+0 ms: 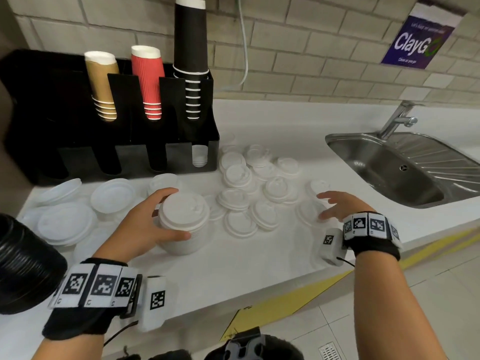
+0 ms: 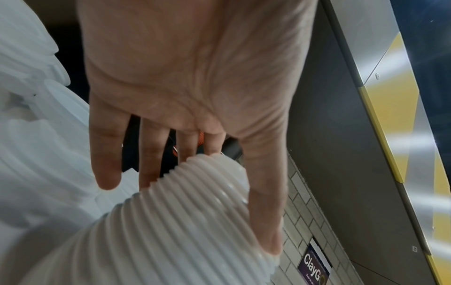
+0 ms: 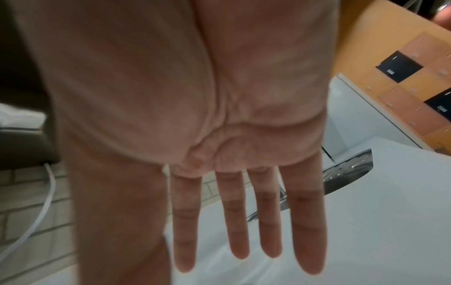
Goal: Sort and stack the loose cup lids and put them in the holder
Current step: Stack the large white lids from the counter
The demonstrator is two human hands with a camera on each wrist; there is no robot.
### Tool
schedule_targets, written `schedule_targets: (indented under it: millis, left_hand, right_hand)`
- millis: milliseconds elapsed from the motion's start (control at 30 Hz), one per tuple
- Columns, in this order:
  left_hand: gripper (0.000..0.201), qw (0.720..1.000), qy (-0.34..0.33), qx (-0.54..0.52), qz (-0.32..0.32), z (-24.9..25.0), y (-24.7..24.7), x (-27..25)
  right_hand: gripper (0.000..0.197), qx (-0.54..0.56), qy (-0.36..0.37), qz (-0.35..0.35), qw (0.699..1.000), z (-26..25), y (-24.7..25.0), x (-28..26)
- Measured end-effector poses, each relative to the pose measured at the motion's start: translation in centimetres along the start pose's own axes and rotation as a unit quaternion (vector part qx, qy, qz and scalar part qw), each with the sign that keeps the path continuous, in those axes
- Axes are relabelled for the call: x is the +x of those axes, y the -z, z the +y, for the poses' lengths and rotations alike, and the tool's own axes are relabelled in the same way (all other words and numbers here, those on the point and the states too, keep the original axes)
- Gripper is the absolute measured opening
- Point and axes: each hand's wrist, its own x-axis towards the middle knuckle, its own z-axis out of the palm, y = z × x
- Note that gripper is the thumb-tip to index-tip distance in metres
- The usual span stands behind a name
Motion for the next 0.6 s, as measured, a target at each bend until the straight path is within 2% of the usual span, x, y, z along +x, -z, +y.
schedule_targets:
  millis: [100,167,267,400,533,600]
  left_hand:
    - [0.083,1.0,0.006,0.004,0.001,0.0,0.0,0.1]
    - [0.083,1.0,0.006,0.002,0.0,0.0,0.1,0.1]
    - [0.083,1.0,0.006,0.001,-0.004,0.0,0.1,0.1]
    - [0.077,1.0,0.006,-0.006,-0.009,0.1,0.2,0.1]
    - [0.08,1.0,0.007,-0.008,-0.009,0.2,0.3,-0.1]
    - [0.082,1.0,0.01,-0.013,-0.009,0.3,0.3,-0.2]
  right_hand:
    - [0.086,-0.035,0.012,-0.034,0.999,-0.1,-0.5,0.2]
    - [0.091,-0.097,0.029,-0.04,0.994,-0.4,-1.0,0.4]
    - [0.087,-0.162,0.04,-0.034,0.985,-1.0,-1.6,0.4]
    - [0.068,-0.152,0.054,-0.001,0.987,-2.3,-1.2,-0.1]
    - [0.073,-0.127,0.086,0.004,0.988,-4.4,-1.4,-1.9]
    - [0.073,-0.092,0.135,-0.008,0.987,-5.9,-2.0,-3.1]
